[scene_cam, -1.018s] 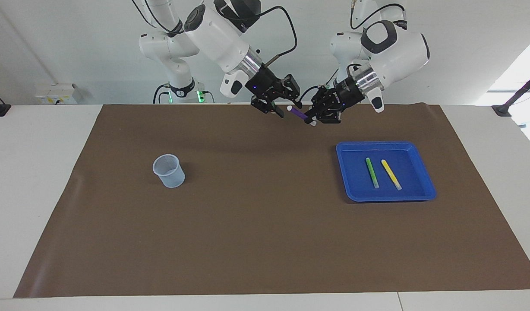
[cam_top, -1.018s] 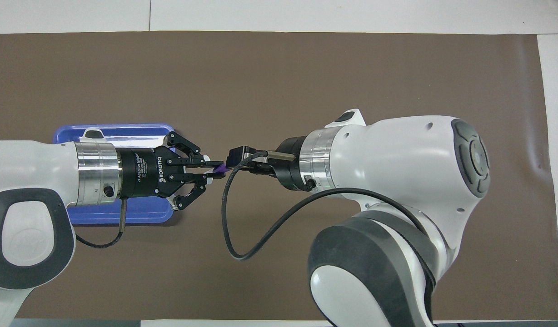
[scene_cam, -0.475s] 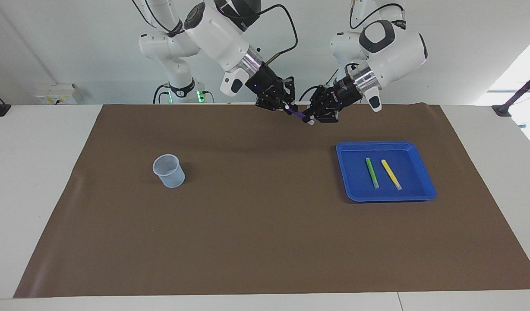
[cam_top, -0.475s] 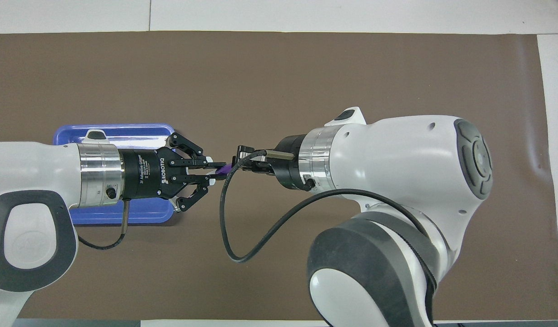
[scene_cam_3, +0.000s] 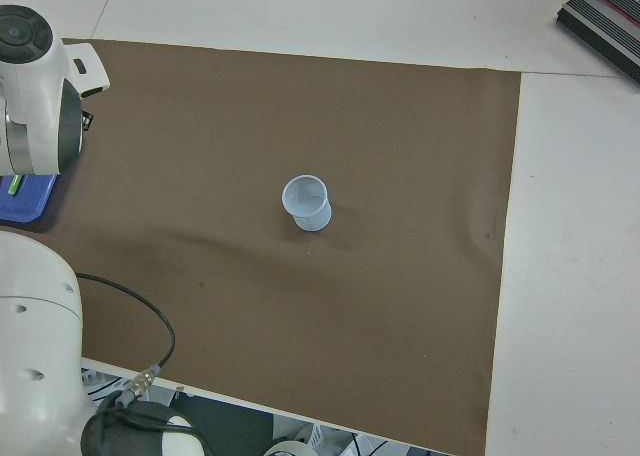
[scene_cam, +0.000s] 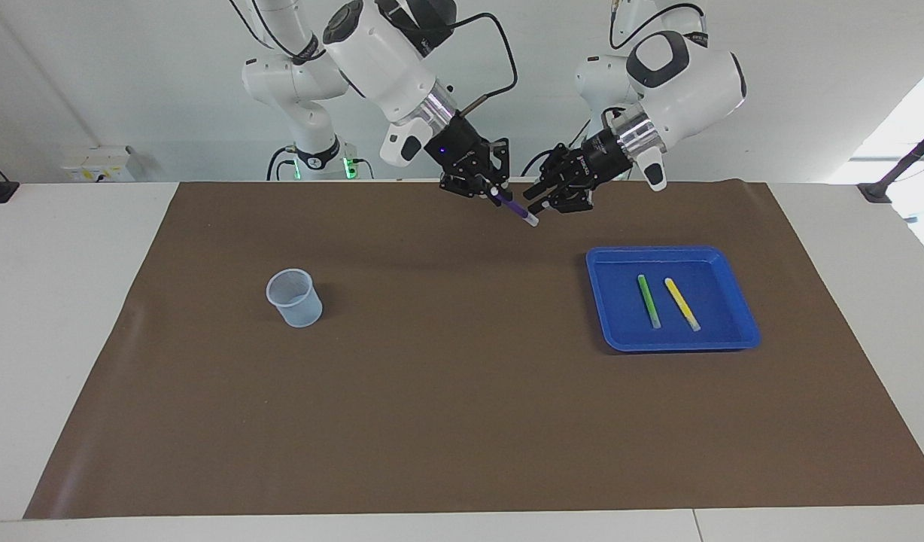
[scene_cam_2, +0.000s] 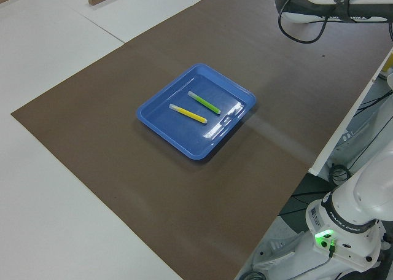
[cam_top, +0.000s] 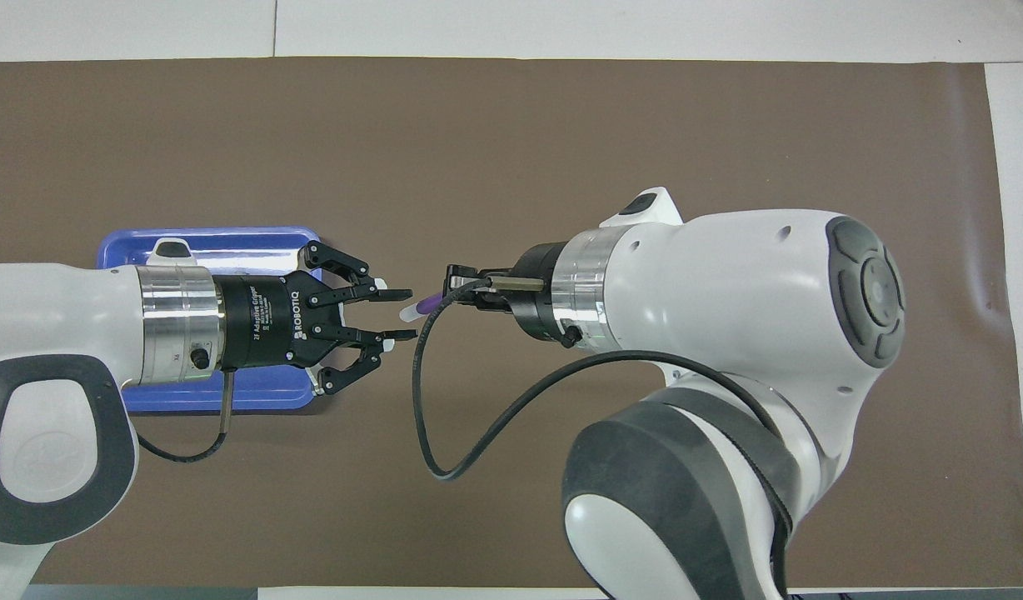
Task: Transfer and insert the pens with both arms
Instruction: 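Carry the purple pen to the cup with the right gripper while the left gripper returns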
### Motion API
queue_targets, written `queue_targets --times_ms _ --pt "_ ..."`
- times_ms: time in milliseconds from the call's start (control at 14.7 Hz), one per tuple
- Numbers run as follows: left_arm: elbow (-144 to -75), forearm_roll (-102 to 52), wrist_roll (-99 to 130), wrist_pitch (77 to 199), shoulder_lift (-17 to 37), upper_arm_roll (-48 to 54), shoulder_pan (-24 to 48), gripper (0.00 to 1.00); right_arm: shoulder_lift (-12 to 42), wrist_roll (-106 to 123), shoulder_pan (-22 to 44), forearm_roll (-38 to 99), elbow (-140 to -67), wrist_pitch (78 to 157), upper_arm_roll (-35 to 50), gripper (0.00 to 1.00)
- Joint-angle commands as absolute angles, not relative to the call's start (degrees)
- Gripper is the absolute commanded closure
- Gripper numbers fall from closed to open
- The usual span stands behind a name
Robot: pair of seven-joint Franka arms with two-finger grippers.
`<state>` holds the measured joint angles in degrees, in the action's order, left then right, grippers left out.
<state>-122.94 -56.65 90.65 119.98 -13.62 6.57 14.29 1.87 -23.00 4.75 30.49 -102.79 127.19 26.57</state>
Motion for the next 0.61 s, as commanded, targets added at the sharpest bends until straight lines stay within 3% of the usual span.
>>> queue_targets --times_ms 0,543 --pt "-124.72 -55.65 88.52 121.03 -15.21 5.98 14.33 0.00 1.41 -22.85 3.16 25.34 -103.44 124.98 24.80 1.00" --pt "-124.80 -43.07 73.40 115.41 -15.21 5.98 8.71 0.00 -3.69 -6.00 2.99 17.49 -112.85 124.72 9.77 1.00"
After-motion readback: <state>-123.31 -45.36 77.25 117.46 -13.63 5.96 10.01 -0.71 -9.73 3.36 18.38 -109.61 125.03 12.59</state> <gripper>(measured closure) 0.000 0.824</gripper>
